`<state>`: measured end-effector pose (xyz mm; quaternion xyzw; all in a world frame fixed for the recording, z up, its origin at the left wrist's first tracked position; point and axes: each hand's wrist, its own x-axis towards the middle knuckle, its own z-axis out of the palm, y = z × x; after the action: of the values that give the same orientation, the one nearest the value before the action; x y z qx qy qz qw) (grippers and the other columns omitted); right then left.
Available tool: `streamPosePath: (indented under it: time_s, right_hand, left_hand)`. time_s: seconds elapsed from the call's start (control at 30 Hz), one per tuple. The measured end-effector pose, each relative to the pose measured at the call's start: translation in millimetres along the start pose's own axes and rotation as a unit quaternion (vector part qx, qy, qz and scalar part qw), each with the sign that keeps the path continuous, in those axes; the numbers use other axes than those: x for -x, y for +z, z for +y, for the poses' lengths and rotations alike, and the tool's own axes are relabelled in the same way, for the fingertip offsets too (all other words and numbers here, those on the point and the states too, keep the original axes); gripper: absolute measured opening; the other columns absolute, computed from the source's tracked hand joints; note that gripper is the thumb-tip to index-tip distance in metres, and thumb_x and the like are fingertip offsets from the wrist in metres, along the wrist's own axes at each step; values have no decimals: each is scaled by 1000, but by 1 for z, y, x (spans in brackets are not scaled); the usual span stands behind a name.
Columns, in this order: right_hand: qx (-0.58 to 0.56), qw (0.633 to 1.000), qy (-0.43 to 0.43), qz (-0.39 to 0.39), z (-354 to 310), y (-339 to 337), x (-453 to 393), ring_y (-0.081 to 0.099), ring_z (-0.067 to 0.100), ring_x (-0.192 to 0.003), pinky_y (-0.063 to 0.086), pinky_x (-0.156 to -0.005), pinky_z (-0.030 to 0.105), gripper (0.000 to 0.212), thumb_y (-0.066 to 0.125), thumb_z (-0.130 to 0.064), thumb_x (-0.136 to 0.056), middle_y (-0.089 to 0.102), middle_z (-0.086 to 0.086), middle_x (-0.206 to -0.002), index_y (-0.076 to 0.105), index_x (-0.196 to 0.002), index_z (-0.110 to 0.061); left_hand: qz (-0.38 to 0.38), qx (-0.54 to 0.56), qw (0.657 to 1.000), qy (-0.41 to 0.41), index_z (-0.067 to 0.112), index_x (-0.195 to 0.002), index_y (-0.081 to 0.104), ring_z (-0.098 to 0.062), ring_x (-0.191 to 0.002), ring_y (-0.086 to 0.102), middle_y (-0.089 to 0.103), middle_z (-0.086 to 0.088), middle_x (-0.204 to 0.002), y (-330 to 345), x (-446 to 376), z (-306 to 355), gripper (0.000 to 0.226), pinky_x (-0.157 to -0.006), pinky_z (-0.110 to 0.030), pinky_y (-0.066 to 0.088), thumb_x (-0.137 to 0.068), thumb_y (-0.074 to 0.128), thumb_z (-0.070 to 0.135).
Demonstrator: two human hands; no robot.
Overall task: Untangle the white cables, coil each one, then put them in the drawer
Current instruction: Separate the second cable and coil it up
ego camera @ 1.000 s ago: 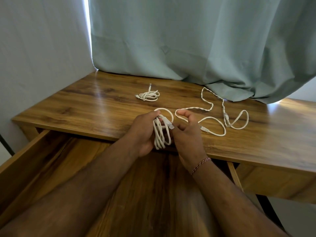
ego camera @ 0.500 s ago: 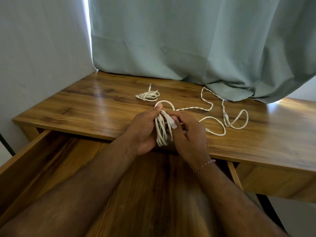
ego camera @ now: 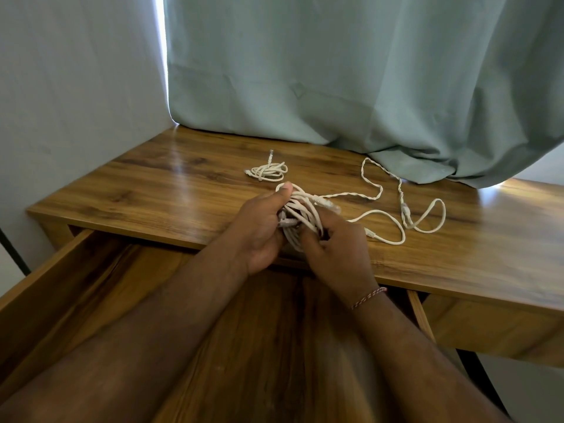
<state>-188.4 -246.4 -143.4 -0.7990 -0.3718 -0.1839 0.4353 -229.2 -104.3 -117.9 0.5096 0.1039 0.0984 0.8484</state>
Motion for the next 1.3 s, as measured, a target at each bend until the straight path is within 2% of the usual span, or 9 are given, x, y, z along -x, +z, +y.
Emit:
streamPosePath:
  time_s: [0.1,0.4,0.5,0.63,0.73,0.87,1.03,1.2,1.3]
  right_hand:
    - [-67,998,14,12,8,-2,-4,69,-1,-102,58,-89,24,28,71,-13,-94,75,-13,-110,75,-121,-22]
    - [-94,995,25,-18,7,2,-9,59,0,-112,52,-94,17,28,74,-17,-93,60,-15,-117,70,-117,-31]
    - [-44,998,30,-41,4,2,-9,60,-1,-100,52,-82,15,33,83,-25,-83,61,-12,-109,67,-110,-34]
    - [-10,999,45,2,-4,7,-2,62,-4,-85,46,-67,9,36,88,-36,-78,62,-19,-89,57,-97,-40]
    - [-46,997,40,38,-9,5,2,66,-8,-89,51,-70,9,46,88,-37,-78,64,-23,-91,54,-109,-34]
    - [-45,996,21,68,-7,9,5,70,4,-79,56,-65,24,67,87,-37,-80,71,-9,-89,41,-129,-35]
    - [77,984,-138,88,5,13,8,64,16,-95,53,-79,34,32,73,-21,-93,72,2,-107,62,-124,-19]
    - [74,973,-164,142,6,19,10,61,24,-110,52,-85,34,18,73,-8,-91,62,10,-129,75,-109,-10]
    - [36,971,-185,146,-3,18,11,58,22,-116,49,-93,32,12,76,-10,-91,61,9,-130,73,-103,-9]
  left_hand:
    - [-3,1,1000,-3,-9,-132,60,-37,-110,69,69,-28,-125,0,2,0,49,-98,-47,55,-107,49,31]
    - [29,2,999,35,-8,-118,67,-34,-94,73,75,-24,-107,-1,-3,-8,38,-85,-45,60,-106,52,25]
    - [54,24,998,24,-11,-125,62,-38,-100,71,72,-28,-117,2,-4,-13,40,-98,-54,55,-105,54,23]
    - [70,49,996,0,-7,-127,63,-34,-98,74,74,-22,-114,4,-5,-18,39,-92,-48,60,-105,55,24]
    - [76,60,995,-12,-5,-126,65,-32,-96,75,75,-23,-113,4,-5,-19,37,-82,-43,63,-104,56,24]
    - [73,58,996,-8,-4,-124,65,-36,-98,75,75,-23,-110,5,-6,-20,36,-89,-48,61,-104,56,24]
    - [86,64,994,-2,3,-112,68,-27,-81,73,74,-16,-95,6,-6,-18,25,-83,-44,59,-102,59,23]
    - [97,43,994,18,2,-108,70,-28,-78,74,76,-16,-90,8,-6,-18,26,-79,-43,58,-103,57,23]
    - [135,-7,989,57,7,-90,69,-21,-65,69,72,-5,-70,5,-6,-17,22,-64,-32,55,-103,57,20]
